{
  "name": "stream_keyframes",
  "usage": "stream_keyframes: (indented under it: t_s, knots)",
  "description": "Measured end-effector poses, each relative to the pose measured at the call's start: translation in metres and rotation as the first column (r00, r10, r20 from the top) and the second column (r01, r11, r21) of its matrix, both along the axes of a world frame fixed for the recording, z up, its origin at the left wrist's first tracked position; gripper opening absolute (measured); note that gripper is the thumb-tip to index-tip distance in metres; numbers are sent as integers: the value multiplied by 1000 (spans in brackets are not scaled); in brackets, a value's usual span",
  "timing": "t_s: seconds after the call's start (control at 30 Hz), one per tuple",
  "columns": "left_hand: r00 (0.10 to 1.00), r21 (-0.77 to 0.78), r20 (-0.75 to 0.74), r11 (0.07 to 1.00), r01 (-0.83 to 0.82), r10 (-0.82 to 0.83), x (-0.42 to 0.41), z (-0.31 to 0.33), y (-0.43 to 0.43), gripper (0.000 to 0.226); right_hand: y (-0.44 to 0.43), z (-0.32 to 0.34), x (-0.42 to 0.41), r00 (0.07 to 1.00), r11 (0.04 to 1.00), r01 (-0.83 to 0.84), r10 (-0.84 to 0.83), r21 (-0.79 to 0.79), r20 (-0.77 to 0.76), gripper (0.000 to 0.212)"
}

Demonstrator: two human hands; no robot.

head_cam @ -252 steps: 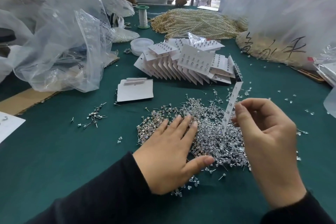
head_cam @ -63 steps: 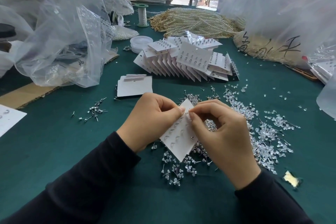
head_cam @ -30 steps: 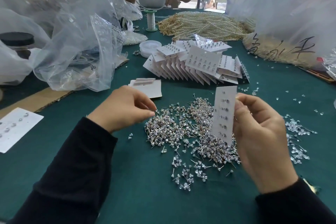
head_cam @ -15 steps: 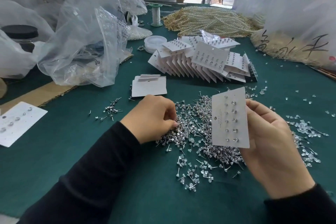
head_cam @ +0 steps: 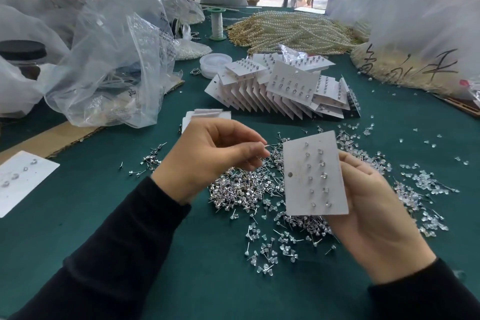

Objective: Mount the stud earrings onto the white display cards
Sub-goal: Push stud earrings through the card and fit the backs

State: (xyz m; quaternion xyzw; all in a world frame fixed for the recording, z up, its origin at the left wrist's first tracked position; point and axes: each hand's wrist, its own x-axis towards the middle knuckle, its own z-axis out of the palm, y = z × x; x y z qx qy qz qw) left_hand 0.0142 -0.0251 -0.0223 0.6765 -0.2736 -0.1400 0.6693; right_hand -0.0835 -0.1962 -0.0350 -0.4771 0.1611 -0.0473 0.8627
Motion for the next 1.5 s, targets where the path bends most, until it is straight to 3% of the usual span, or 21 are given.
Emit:
stream_keyframes:
  t_s: [0.13,0.27,0.47,0.8,1.1,1.37,1.5]
  knots:
    - [984,-53,167,996,72,-63,-13,0,-14,7,9,0,-2,997,998,-71,71,-1,31,29]
    - [969,-31,246,999,11,-3,-19,-3,-22,8,15,0,-3,993,995,-100,98,21,67,21]
    - [974,11,221,998,-60,56,-18,-4,-22,4,18,0,-2,989,992,-122,121,15,83,25]
    - [978,83,205,996,-42,24,-18,-5,-22,1,20,-2,0,992,994,-109,109,8,59,19]
    - [982,106,146,986,-132,116,-17,-7,-22,13,20,-5,1,990,992,-129,129,7,49,19]
    - [956,112,249,976,-189,156,-21,-6,-24,14,19,-4,2,990,989,-142,141,38,25,25]
    - [911,132,381,967,-220,155,-23,-8,-26,6,18,-8,2,991,989,-131,129,69,42,24]
